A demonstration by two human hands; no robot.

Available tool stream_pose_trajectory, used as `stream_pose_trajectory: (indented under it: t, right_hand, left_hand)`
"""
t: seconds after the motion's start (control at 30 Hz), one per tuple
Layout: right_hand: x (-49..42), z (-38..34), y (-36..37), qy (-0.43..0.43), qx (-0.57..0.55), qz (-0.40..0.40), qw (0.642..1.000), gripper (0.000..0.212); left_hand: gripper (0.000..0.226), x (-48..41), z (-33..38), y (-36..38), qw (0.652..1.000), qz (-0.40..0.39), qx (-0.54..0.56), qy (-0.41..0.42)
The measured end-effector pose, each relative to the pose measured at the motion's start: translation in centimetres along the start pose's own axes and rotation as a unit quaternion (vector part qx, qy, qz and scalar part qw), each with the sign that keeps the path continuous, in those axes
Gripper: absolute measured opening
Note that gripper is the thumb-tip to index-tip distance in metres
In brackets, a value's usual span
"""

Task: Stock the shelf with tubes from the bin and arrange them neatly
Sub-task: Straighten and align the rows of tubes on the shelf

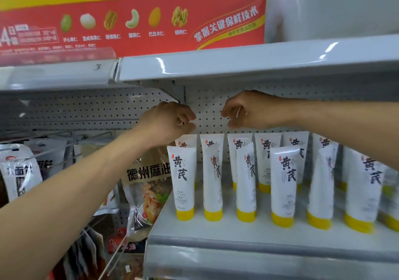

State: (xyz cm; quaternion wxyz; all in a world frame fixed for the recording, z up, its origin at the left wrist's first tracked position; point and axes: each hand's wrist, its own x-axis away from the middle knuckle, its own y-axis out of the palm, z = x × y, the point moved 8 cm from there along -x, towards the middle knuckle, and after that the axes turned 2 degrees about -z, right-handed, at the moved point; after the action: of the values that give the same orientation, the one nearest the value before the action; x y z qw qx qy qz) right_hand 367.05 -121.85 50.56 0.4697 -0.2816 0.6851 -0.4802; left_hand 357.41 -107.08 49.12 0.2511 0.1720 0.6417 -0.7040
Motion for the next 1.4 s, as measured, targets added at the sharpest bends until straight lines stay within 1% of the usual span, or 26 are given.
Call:
stream_pose_trajectory:
  t: [0.13,0.2,0.3,0.37,0.47,0.6,0.7,0.77,0.87,0.93,1.0,1.13,1.23,1.33,1.4]
  right_hand:
    - [4.7,-0.6,-2.2,0.007,0.002,0.028,1.000,0.032]
    - [7.8,-1.1,-3.6,-0.005,0.008,0.059,0.998,0.032]
    - [12.8,-1.8,-6.0,-0.036,0.026,0.130,0.991,0.031]
    - [16.3,-1.6,-7.3,-0.049,0.033,0.169,0.984,0.027]
    - [21.0,0.0,-8.1,-0.037,0.018,0.204,0.978,0.021]
    - [26.6,3.8,-8.5,0.007,-0.016,0.251,0.968,0.018]
    - [30.6,7.3,-8.0,0.056,-0.088,0.304,0.947,0.015]
    - [32.8,9.6,-6.4,0.097,-0.133,0.322,0.932,0.016]
    - [35.2,12.4,-2.5,0.159,-0.171,0.317,0.919,0.019]
    - [36.0,13.8,-0.2,0.194,-0.169,0.306,0.917,0.019]
    - [36.2,15.1,1.5,0.227,-0.160,0.291,0.916,0.021]
    - [35.5,15.9,2.7,0.258,-0.107,0.250,0.927,0.035]
    - [34.4,15.3,2.9,0.269,-0.036,0.201,0.941,0.042]
    - [33.3,15.0,3.5,0.302,0.031,0.147,0.942,0.040]
    - [32.7,15.1,3.6,0.322,0.045,0.135,0.936,0.038]
  left_hand:
    - [0.025,3.3,2.6,-2.8,0.998,0.056,-0.022,-0.012]
    - [0.027,5.3,4.7,-4.2,0.995,0.094,-0.027,-0.011]
    - [0.029,8.3,9.0,-5.2,0.989,0.146,0.023,0.018]
    - [0.028,9.9,12.0,-4.9,0.984,0.164,0.066,0.038]
    - [0.027,11.2,16.4,-3.2,0.979,0.160,0.111,0.055]
    - [0.027,12.2,21.1,1.3,0.972,0.141,0.184,0.048]
    - [0.025,12.9,23.0,5.3,0.962,0.119,0.242,0.030]
    - [0.025,13.3,23.7,8.0,0.954,0.106,0.282,0.006]
    - [0.023,13.7,24.7,11.7,0.941,0.098,0.322,-0.029]
    - [0.027,13.8,25.8,13.9,0.936,0.084,0.340,-0.043]
    - [0.028,13.7,26.7,15.8,0.937,0.073,0.335,-0.061]
    - [0.041,12.9,27.6,17.3,0.947,0.077,0.295,-0.102]
    - [0.048,12.5,28.1,16.9,0.962,0.103,0.224,-0.117]
    - [0.053,12.1,28.3,16.9,0.967,0.116,0.180,-0.137]
    - [0.058,11.7,28.2,17.1,0.970,0.111,0.150,-0.157]
